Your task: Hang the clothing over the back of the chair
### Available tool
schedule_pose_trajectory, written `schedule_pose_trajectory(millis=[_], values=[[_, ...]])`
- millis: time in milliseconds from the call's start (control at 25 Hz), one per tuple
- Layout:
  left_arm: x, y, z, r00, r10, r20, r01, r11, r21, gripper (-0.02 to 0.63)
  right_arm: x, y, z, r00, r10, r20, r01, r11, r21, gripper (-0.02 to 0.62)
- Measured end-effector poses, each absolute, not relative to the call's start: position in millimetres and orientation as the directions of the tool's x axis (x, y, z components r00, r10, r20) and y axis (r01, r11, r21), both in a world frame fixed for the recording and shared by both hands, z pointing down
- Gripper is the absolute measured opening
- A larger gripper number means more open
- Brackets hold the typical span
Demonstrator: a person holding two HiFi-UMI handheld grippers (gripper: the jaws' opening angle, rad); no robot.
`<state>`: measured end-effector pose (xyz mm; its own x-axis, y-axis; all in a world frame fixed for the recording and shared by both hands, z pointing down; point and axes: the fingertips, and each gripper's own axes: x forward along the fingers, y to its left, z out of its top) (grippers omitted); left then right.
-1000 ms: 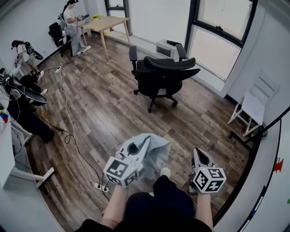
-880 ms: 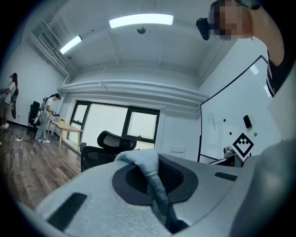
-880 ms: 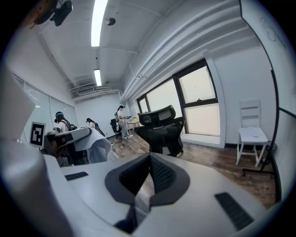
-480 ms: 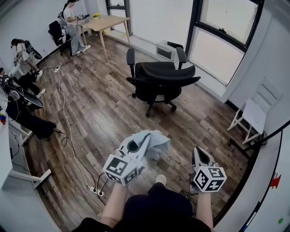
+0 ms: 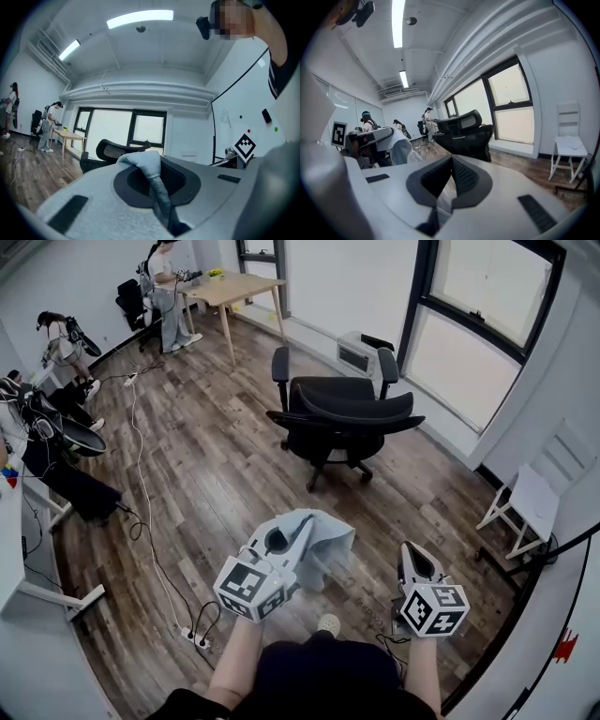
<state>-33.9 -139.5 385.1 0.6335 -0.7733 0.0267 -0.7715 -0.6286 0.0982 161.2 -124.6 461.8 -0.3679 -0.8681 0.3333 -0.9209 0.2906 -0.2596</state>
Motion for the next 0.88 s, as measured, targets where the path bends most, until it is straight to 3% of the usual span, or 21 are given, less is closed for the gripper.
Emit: schedule_pose_trajectory(millis=[880], values=[[15,-166,373,0.677,-0.735,0.027,-0.735,-0.675,0.063,0.008,177,-165,455,-0.439,-0.848,0.297,-0.889,0.362,-0.281,0.002]])
